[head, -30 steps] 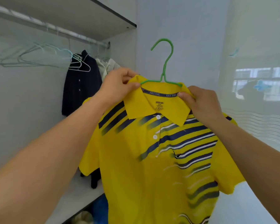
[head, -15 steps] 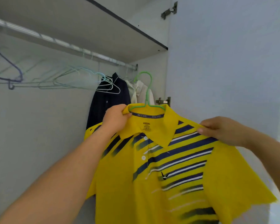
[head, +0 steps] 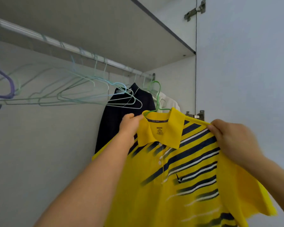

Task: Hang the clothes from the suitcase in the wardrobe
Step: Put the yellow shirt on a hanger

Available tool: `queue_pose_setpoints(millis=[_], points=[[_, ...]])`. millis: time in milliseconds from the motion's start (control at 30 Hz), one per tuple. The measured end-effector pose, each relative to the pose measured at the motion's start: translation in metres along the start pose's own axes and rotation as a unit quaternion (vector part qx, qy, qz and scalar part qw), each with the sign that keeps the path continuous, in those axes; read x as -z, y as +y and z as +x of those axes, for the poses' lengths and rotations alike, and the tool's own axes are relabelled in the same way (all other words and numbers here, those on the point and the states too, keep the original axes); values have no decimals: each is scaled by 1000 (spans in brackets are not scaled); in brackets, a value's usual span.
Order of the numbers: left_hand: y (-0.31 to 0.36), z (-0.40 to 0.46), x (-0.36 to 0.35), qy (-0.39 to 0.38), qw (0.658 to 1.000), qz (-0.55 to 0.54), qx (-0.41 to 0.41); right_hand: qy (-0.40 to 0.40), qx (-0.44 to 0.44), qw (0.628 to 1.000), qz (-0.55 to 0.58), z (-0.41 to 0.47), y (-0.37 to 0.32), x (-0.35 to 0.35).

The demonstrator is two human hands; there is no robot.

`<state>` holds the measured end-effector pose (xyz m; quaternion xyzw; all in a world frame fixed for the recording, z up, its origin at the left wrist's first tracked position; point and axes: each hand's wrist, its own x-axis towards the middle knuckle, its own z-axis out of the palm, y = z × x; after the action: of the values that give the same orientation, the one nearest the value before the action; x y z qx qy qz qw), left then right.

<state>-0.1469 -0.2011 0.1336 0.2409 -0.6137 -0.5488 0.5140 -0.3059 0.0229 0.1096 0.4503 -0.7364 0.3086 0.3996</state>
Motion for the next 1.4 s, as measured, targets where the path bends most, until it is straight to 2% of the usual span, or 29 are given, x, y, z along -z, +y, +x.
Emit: queue_pose_setpoints(millis=[67, 167, 400, 567, 667, 967, 1167, 1267, 1400], points=[[-1, 17, 4, -6, 992, -124, 28, 5, -10, 1000, -10, 4, -4, -7], [0, 41, 5, -6, 971, -232, 54, 14, -20, 999, -27, 12, -11, -15], [15, 57, -6, 5, 941, -330, 74, -1, -45, 998, -36, 18, -15, -24], [16, 51, -7, 119, 943, -309, 8, 10, -38, 999, -28, 24, -31, -28], [23, 44, 0, 150, 943, -296, -21, 22, -27, 999, -23, 40, -56, -34], [35, 29, 30, 90, 954, -287, -1, 52, -43, 997, 23, 103, -138, -61], [22, 40, 51, 112, 949, -294, 10, 72, -42, 996, 30, 152, -179, -77], [17, 43, 57, 108, 949, -291, 42, 75, -49, 996, 16, 168, -195, -88], [13, 42, 62, 90, 964, -246, 53, 52, -59, 997, 16, 180, -210, -109]])
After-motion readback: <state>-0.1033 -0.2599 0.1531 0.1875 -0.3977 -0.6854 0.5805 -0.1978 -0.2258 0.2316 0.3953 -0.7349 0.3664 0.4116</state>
